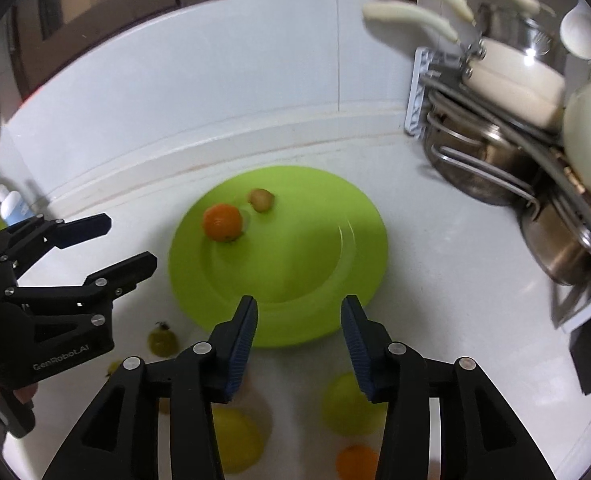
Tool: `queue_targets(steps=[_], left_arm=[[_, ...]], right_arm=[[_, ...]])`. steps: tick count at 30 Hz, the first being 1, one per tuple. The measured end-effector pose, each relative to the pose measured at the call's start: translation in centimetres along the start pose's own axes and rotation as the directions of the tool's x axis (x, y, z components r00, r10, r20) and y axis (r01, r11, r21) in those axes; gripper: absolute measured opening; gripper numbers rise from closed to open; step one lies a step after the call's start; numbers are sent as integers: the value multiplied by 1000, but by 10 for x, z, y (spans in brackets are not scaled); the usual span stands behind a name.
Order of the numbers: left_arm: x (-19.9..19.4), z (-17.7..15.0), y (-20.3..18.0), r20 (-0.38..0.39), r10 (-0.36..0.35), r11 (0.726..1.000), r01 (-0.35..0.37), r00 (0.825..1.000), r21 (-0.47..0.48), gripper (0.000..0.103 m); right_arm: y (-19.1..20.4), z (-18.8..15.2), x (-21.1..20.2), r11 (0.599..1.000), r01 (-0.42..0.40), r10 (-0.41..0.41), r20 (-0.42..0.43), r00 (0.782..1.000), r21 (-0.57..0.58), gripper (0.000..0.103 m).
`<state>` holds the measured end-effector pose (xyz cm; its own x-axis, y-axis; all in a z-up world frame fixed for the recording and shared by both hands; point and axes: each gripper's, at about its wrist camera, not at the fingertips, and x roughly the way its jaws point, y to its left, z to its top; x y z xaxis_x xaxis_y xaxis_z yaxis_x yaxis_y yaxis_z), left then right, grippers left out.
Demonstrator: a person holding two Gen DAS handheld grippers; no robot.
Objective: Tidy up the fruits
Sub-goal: 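Carry both fruits over the green plate and open both tools to drop them, then move both open tools back toward the fruits left on the counter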
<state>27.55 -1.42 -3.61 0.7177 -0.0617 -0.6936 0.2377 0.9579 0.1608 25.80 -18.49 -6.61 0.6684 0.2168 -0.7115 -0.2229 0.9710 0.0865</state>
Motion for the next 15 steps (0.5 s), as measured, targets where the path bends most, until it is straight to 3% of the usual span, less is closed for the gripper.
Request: queue_targets(steps=[9, 15], left_arm=[[-73, -21, 1, 134, 34, 998, -27, 990, -52, 78], [-104, -42, 0, 171, 38, 994, -19, 984, -111, 82]], right_arm=[[10, -18, -53, 1000, -28, 27, 106, 994, 2, 63], [22, -30, -83, 1000, -21, 24, 176, 984, -17, 73]])
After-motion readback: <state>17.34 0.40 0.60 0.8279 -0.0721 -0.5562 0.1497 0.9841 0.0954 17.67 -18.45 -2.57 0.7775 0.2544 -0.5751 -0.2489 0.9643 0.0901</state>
